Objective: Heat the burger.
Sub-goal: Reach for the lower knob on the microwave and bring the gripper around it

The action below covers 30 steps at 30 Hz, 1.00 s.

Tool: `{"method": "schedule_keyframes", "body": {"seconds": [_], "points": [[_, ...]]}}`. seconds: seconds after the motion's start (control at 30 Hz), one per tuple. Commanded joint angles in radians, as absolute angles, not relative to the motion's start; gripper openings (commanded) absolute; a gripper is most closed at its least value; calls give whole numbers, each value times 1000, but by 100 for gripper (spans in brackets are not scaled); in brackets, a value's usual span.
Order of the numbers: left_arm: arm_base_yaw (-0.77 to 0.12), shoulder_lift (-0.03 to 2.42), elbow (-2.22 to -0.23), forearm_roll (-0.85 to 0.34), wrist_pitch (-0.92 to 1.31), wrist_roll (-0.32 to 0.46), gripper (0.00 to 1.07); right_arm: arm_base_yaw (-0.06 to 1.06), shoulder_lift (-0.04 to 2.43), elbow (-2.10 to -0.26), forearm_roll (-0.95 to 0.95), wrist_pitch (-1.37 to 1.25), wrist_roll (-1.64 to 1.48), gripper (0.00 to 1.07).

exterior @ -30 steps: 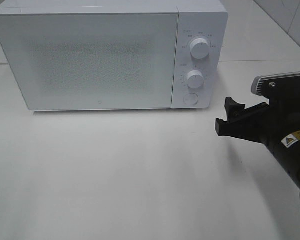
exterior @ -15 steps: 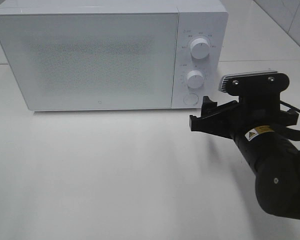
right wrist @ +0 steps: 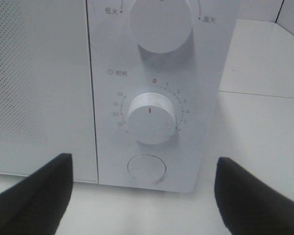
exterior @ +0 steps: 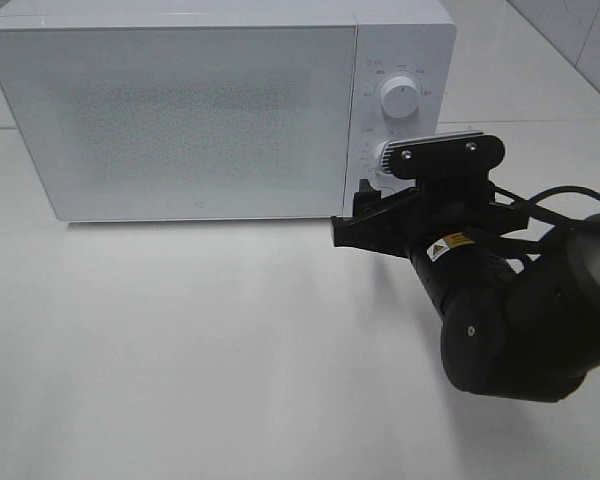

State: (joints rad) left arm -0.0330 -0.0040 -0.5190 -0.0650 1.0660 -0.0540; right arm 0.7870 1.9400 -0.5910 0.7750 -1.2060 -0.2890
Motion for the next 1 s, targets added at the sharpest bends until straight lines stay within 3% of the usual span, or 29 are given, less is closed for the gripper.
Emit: {"method": "schedule_keyframes", "body": {"seconds": [0.03,0.43,1.0], "points": [[-31,-28,-516,-74,1064,-60,100,767,1965,-624,753,-1369,-303,76],[-31,-28,-516,-74,1064,-60,100,674,1995,-707,664,-1297,-303,76],[-31,-28,-516,-74,1064,-60,100,665,2074,-784,660,-1257,-304,76]]}}
